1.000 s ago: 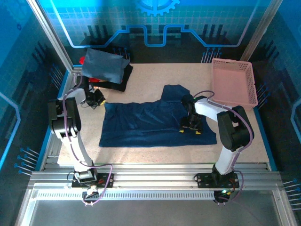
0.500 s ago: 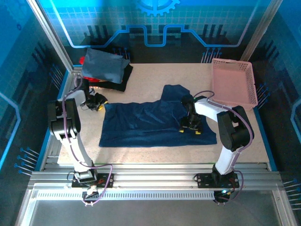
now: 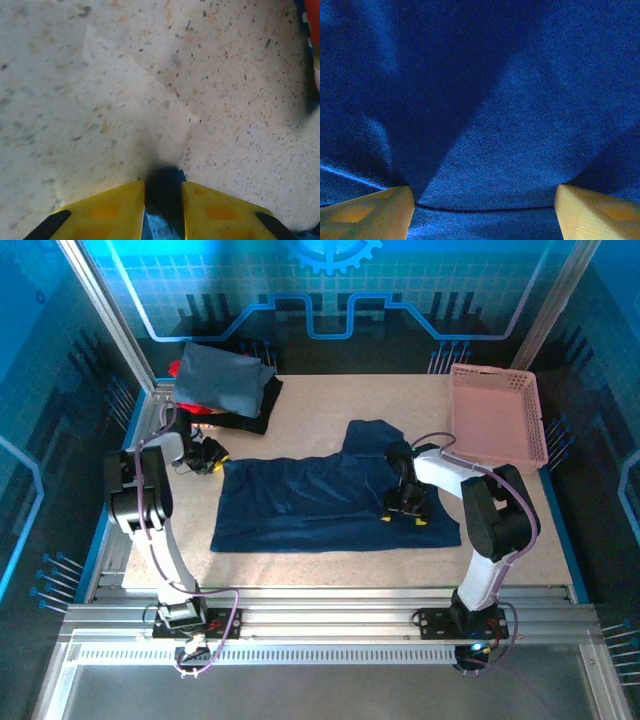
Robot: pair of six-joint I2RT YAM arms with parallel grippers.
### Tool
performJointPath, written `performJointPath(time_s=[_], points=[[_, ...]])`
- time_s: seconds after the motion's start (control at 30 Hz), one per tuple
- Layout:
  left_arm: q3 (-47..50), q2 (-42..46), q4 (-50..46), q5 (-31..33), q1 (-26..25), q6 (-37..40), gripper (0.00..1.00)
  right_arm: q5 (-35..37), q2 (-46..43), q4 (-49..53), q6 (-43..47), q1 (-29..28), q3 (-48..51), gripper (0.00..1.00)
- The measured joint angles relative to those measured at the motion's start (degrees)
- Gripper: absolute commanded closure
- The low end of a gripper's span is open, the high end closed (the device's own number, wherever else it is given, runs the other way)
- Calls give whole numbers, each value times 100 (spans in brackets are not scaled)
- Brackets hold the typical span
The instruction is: Fold and stack the t-shirts
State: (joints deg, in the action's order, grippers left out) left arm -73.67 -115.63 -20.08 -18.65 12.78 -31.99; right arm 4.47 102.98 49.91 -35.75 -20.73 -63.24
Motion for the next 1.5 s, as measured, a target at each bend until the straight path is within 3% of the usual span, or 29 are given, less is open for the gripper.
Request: performJointPath(time_s=[0.2,0.63,0.67,0.77,0.83,0.93,1.03,1.2,1.3,1.43,1.5], points=[[-323,-201,-203,2,-20,96,93,4,28,4,0,-22,-22,25],[-2055,-533,-1235,627,-361,929,90,72,118,109,98,-61,-133,25],[-2201,-645,-1316,673,-385,986,86,83,122,111,107,-66,-140,25],[-2352,-885,-1475,852,-422,1113,51,98,131,133,127,-72,-162,25],[-2328,-927,-1582,968,-422,1104,38,107,144,153,129,-76,-177,25],[-2149,-767,-1572,1121,-415,981,27,109,146,173,129,-76,-199,25],[-1650,-136,-1580,1191,-417,789,24,111,105,175,131,-76,-201,23],[-485,1899,-1534,1056,-584,400,26,42,-317,205,188,-76,-219,17],[332,2929,-1327,787,-885,83,40,-85,-686,212,271,-37,-369,17],[1449,3167,-859,431,-1342,-435,59,-358,-848,83,321,369,-560,18],[2006,2994,-597,308,-1513,-721,62,-494,-776,-50,319,715,-562,19]])
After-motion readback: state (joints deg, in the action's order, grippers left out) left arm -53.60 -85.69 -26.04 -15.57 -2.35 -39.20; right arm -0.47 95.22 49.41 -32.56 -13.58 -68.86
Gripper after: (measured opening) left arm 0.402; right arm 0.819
